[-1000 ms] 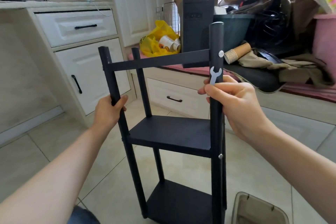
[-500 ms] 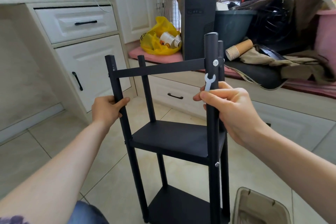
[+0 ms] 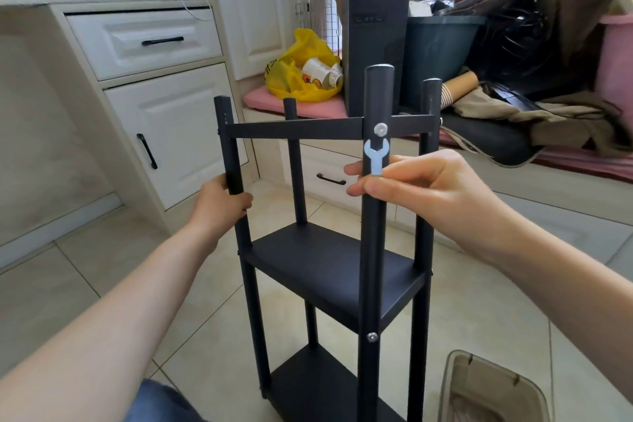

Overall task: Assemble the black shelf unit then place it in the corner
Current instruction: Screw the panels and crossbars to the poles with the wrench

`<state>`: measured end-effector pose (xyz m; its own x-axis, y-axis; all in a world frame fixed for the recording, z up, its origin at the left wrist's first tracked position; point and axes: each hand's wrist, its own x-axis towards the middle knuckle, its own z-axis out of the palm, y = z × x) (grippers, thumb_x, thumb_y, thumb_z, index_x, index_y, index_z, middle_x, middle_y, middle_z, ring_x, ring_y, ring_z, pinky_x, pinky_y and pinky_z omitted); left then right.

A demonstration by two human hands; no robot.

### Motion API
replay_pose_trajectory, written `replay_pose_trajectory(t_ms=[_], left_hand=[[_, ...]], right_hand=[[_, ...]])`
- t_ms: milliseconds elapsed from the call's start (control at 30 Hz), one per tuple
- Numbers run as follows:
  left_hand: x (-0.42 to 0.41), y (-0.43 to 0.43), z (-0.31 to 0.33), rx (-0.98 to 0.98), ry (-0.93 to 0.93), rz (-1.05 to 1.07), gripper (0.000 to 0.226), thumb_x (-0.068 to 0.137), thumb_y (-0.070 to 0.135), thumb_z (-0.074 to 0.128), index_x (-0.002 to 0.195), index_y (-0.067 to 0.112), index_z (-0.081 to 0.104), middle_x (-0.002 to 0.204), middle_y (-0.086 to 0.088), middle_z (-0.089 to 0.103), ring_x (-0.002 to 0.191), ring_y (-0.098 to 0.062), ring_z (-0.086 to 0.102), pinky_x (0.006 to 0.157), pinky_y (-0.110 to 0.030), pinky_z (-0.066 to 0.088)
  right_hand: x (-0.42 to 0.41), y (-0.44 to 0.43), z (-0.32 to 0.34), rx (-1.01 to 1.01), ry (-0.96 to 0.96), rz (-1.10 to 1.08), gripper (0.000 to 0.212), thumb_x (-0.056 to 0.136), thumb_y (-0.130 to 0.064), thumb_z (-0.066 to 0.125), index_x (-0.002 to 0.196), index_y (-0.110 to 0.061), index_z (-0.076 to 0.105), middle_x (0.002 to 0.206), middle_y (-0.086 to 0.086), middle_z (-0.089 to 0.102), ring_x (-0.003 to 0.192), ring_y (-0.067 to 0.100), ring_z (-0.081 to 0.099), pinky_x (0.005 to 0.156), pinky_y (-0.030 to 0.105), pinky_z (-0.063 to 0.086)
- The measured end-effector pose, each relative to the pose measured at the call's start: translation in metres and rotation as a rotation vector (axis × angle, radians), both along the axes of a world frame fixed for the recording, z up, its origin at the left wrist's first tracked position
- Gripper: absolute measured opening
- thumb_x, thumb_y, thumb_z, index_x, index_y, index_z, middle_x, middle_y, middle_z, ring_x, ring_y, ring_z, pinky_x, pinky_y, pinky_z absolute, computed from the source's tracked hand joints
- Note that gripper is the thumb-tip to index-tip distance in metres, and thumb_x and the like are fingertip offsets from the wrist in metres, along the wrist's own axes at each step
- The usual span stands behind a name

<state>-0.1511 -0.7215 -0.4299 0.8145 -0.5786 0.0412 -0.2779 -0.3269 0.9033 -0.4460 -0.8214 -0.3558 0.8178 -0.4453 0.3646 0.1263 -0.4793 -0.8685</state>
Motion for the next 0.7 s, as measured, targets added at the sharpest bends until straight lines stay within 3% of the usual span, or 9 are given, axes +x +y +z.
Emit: replay_pose_trajectory(t_ms=[67, 133, 233, 333, 400, 500, 600, 700], left_hand=[[-0.012, 0.000, 0.007, 0.123, -0.005, -0.035, 0.058, 0.091, 0.017, 0.073, 0.142, 0.011, 0.047, 0.123, -0.005, 0.058, 0.108, -0.028, 0.062, 0.102, -0.047, 0.052], [-0.028, 0.001, 0.014, 0.239, 0.011, -0.107, 0.077, 0.089, 0.026, 0.077, 0.152, 0.008, 0.038, 0.143, -0.007, 0.053, 0.128, -0.031, 0.054, 0.111, -0.044, 0.044], [-0.067, 0.009, 0.028, 0.284, 0.125, -0.447, 0.093, 0.078, 0.038, 0.084, 0.156, 0.019, 0.036, 0.156, 0.001, 0.045, 0.143, -0.017, 0.043, 0.115, -0.031, 0.034], [-0.101, 0.016, 0.038, 0.252, 0.317, -0.939, 0.081, 0.072, 0.041, 0.082, 0.145, 0.036, 0.047, 0.150, 0.017, 0.051, 0.140, 0.000, 0.044, 0.113, -0.023, 0.032], [-0.118, 0.017, 0.040, 0.196, 0.369, -1.068, 0.068, 0.076, 0.040, 0.078, 0.137, 0.036, 0.050, 0.140, 0.018, 0.061, 0.134, 0.000, 0.051, 0.115, -0.027, 0.034], [-0.141, 0.007, 0.030, 0.053, 0.375, -0.905, 0.055, 0.078, 0.043, 0.078, 0.127, 0.026, 0.058, 0.118, 0.009, 0.074, 0.119, -0.009, 0.066, 0.110, -0.038, 0.044], [-0.163, -0.003, 0.015, -0.154, 0.354, -0.695, 0.022, 0.093, 0.038, 0.069, 0.100, 0.017, 0.067, 0.079, 0.006, 0.071, 0.084, -0.014, 0.072, 0.102, -0.047, 0.053], [-0.171, -0.008, 0.008, -0.248, 0.314, -0.628, 0.020, 0.100, 0.035, 0.062, 0.088, 0.019, 0.061, 0.066, 0.006, 0.055, 0.061, -0.011, 0.057, 0.081, -0.034, 0.057]], right_hand=[[0.000, 0.001, 0.001, -0.006, 0.008, 0.014, 0.016, 0.089, -0.021, 0.067, 0.096, -0.016, 0.080, 0.105, -0.006, 0.076, 0.114, -0.002, 0.063, 0.102, 0.017, 0.046], [0.001, 0.002, 0.000, 0.005, 0.005, 0.010, 0.020, 0.087, -0.030, 0.066, 0.098, -0.020, 0.080, 0.105, -0.003, 0.076, 0.114, 0.001, 0.063, 0.104, 0.021, 0.046], [0.004, 0.001, -0.002, 0.023, -0.012, -0.011, 0.018, 0.091, -0.030, 0.064, 0.098, -0.026, 0.080, 0.105, -0.001, 0.076, 0.111, 0.006, 0.065, 0.102, 0.021, 0.046], [0.006, -0.002, -0.003, 0.025, -0.004, -0.020, 0.018, 0.096, -0.025, 0.062, 0.100, -0.025, 0.079, 0.106, -0.011, 0.076, 0.112, -0.001, 0.063, 0.099, 0.015, 0.046], [0.008, -0.004, -0.003, 0.036, 0.003, -0.025, 0.019, 0.097, -0.025, 0.061, 0.101, -0.025, 0.079, 0.107, -0.013, 0.075, 0.111, -0.002, 0.063, 0.096, 0.012, 0.047], [0.009, -0.006, -0.004, 0.077, -0.001, -0.036, 0.019, 0.097, -0.026, 0.060, 0.099, -0.028, 0.079, 0.108, -0.012, 0.075, 0.111, -0.001, 0.064, 0.094, 0.017, 0.051], [0.011, -0.008, -0.007, 0.164, -0.030, -0.033, 0.021, 0.097, -0.024, 0.059, 0.097, -0.027, 0.079, 0.109, -0.010, 0.075, 0.112, 0.003, 0.064, 0.098, 0.029, 0.050], [0.012, -0.010, -0.009, 0.229, -0.073, -0.028, 0.020, 0.097, -0.020, 0.059, 0.100, -0.016, 0.079, 0.112, -0.008, 0.074, 0.112, 0.006, 0.066, 0.094, 0.027, 0.055]])
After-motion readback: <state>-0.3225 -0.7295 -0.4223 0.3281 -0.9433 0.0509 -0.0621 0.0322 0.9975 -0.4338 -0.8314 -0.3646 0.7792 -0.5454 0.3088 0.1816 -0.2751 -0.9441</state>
